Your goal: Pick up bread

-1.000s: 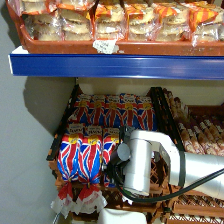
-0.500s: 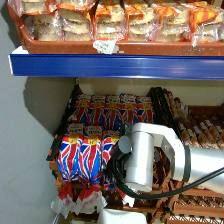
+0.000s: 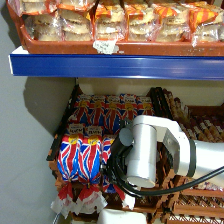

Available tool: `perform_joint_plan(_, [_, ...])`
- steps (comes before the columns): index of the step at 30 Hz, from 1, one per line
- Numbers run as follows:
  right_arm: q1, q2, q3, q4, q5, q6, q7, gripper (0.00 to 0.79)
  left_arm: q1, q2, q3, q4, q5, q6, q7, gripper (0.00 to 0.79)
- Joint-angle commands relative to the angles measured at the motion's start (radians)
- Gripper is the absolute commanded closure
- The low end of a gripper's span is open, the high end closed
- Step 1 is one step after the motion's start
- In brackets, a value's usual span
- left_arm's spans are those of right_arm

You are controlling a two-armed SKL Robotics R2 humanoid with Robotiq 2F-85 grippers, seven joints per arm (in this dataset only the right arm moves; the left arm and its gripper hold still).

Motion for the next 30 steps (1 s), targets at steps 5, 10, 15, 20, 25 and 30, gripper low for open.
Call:
perform_joint_plan(5, [-0.013, -0.008, -0.02, -0.017, -0.045, 0.027, -0.004, 0.772, 0.0, 0.0, 0.0, 0.0, 0.0, 0.0, 0.0, 0.785])
perform_joint_plan(10, [-0.02, -0.013, -0.033, -0.031, -0.073, 0.048, -0.004, 0.772, 0.0, 0.0, 0.0, 0.0, 0.0, 0.0, 0.0, 0.785])
perform_joint_plan(15, [-0.025, -0.018, -0.045, -0.044, -0.092, 0.068, -0.005, 0.769, 0.0, 0.0, 0.0, 0.0, 0.0, 0.0, 0.0, 0.785])
perform_joint_plan(20, [-0.029, -0.021, -0.055, -0.057, -0.108, 0.084, -0.006, 0.772, 0.0, 0.0, 0.0, 0.0, 0.0, 0.0, 0.0, 0.785])
perform_joint_plan(25, [-0.035, -0.026, -0.067, -0.07, -0.133, 0.102, -0.007, 0.769, 0.0, 0.0, 0.0, 0.0, 0.0, 0.0, 0.0, 0.785])
perform_joint_plan(30, [-0.042, -0.029, -0.077, -0.082, -0.154, 0.118, -0.007, 0.768, 0.0, 0.0, 0.0, 0.0, 0.0, 0.0, 0.0, 0.785])
